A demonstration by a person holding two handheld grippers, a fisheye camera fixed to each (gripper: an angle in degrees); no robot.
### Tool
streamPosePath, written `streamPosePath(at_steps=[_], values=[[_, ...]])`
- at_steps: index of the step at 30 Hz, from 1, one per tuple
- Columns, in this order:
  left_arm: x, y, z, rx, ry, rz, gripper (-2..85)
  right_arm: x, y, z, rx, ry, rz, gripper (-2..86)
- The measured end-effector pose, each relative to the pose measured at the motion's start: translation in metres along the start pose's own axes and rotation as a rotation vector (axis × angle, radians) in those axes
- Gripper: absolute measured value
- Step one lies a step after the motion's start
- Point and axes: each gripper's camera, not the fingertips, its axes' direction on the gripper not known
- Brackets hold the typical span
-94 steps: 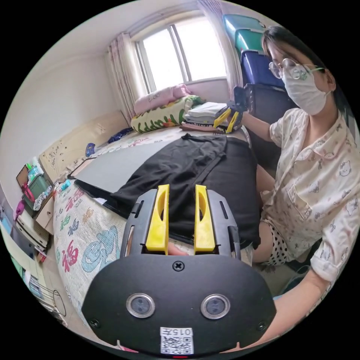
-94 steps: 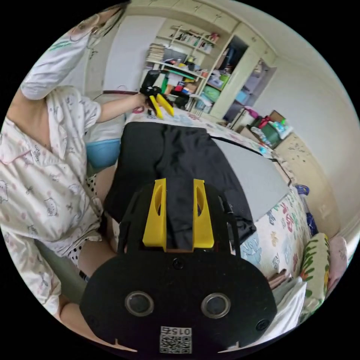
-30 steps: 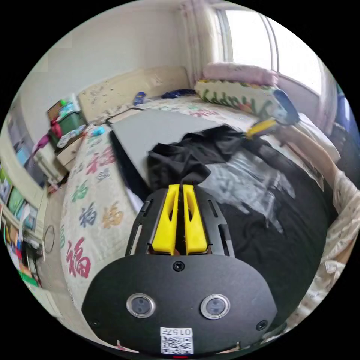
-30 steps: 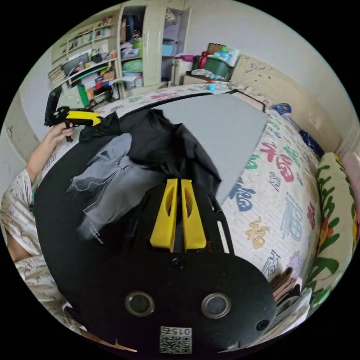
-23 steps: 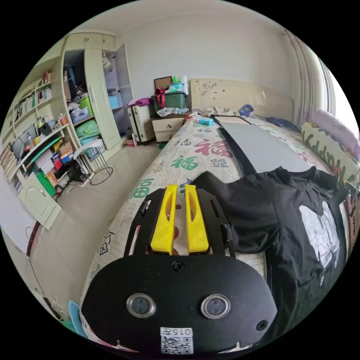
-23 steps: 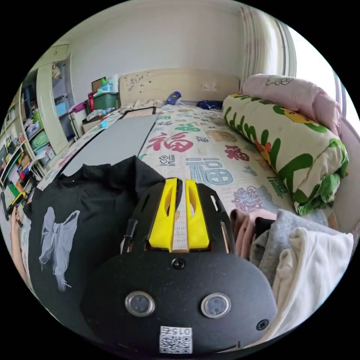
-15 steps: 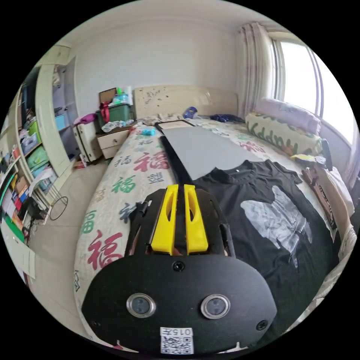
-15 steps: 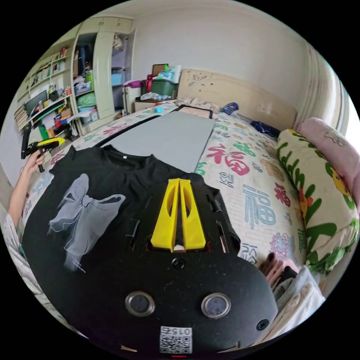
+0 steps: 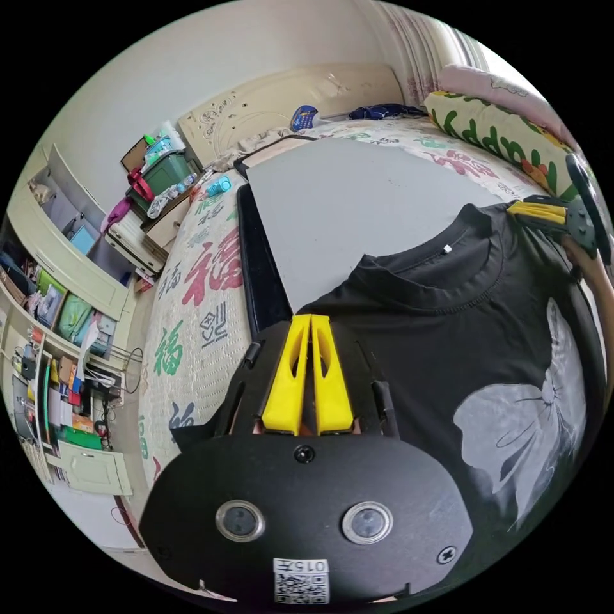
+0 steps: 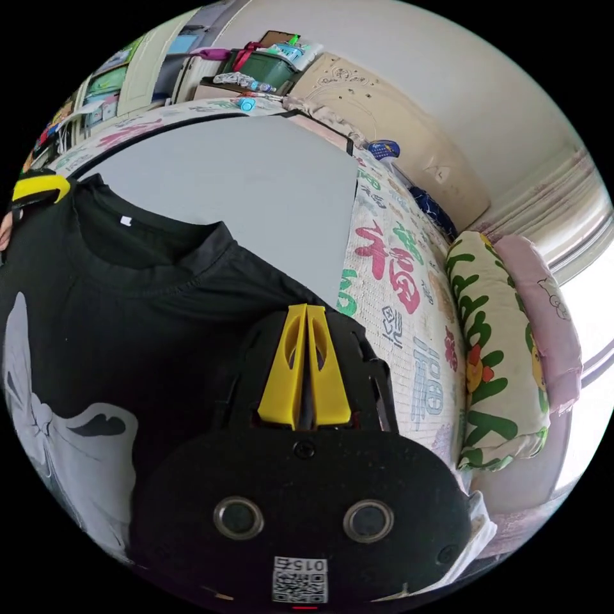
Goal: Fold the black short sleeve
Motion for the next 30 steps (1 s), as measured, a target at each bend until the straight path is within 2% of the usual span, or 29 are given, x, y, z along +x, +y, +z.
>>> streamPosePath(at_steps=[3, 6, 9, 12, 16, 18, 20, 21, 23, 26, 30], values=[[-0.007, -0.009, -0.008, -0.006, -0.027, -0.034, -0.1, 0.007, -0.007, 0.017, -0.038, 0.046, 0.016, -0.8], [-0.006, -0.006, -0.025, -0.012, -0.058, -0.027, 0.5, 0.041, 0.002, 0.017, -0.063, -0.052, 0.067, -0.8], [-0.021, 0.02, -0.075, 0.032, -0.044, -0.058, 2.1, 0.098, 0.052, -0.03, 0.063, -0.184, 0.151, 0.0], [-0.047, 0.085, -0.174, 0.144, -0.018, -0.054, 4.8, 0.155, 0.153, -0.12, 0.26, -0.343, 0.127, 3.6], [-0.065, 0.271, -0.349, 0.356, 0.149, -0.006, 6.7, 0.197, 0.372, -0.251, 0.488, -0.583, 0.004, 4.9], [-0.056, 0.372, -0.41, 0.429, 0.189, 0.013, 7.1, 0.201, 0.476, -0.288, 0.55, -0.609, -0.019, 5.1], [-0.036, 0.51, -0.461, 0.497, 0.244, 0.009, 7.0, 0.201, 0.598, -0.31, 0.601, -0.584, 0.049, 5.7], [-0.031, 0.543, -0.467, 0.508, 0.26, -0.004, 7.0, 0.201, 0.624, -0.312, 0.602, -0.577, 0.065, 5.9], [-0.013, 0.666, -0.475, 0.57, 0.33, -0.109, 6.7, 0.208, 0.711, -0.302, 0.582, -0.583, 0.189, 6.6], [0.0, 0.778, -0.459, 0.585, 0.394, -0.289, 8.0, 0.224, 0.79, -0.271, 0.559, -0.674, 0.338, 8.4], [0.001, 0.857, -0.433, 0.556, 0.388, -0.518, 11.1, 0.232, 0.843, -0.223, 0.513, -0.73, 0.453, 10.2]])
